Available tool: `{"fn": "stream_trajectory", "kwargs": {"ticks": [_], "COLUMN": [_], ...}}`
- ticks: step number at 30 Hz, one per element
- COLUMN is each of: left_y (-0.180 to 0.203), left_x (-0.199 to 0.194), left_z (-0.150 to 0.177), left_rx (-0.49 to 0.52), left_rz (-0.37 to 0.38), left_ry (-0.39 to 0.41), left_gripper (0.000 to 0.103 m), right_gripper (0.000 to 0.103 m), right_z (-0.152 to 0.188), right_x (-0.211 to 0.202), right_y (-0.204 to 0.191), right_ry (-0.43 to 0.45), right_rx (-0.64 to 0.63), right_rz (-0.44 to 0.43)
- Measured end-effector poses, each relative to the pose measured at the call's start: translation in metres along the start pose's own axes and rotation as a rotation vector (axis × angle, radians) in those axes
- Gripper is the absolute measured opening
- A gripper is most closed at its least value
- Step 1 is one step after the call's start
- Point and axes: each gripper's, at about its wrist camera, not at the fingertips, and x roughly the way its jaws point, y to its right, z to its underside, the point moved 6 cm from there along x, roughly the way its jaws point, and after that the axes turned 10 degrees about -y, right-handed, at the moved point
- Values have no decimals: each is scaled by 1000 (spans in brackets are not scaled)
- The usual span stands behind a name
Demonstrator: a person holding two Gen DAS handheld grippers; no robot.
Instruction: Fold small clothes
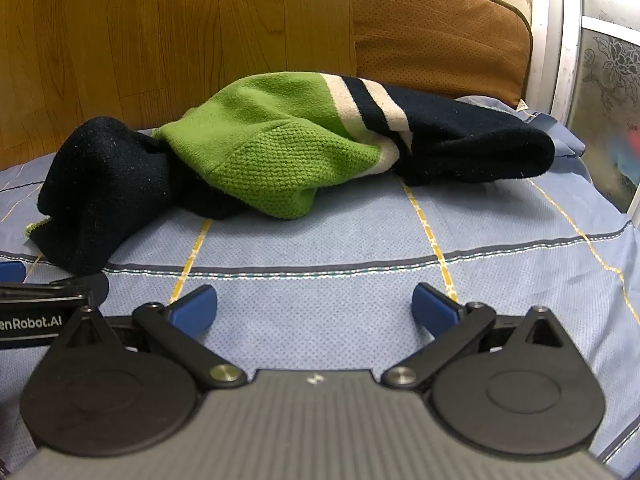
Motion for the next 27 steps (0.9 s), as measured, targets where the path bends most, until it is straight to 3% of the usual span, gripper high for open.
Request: {"fn": "stream_trajectory", "kwargs": {"ticks": [27], "left_y": [-3], "left_x": [-1], "left_z": [0], "left_rx": [-11], "left_rz": [-2], "left_ry": [4], "left_gripper": [103], "right_gripper": [103], "right_z": [-1], "right_x": [-2], "right_y": [-1], "right_ry": [-3], "right_rx": [-6], "right_rz": [-2]}}
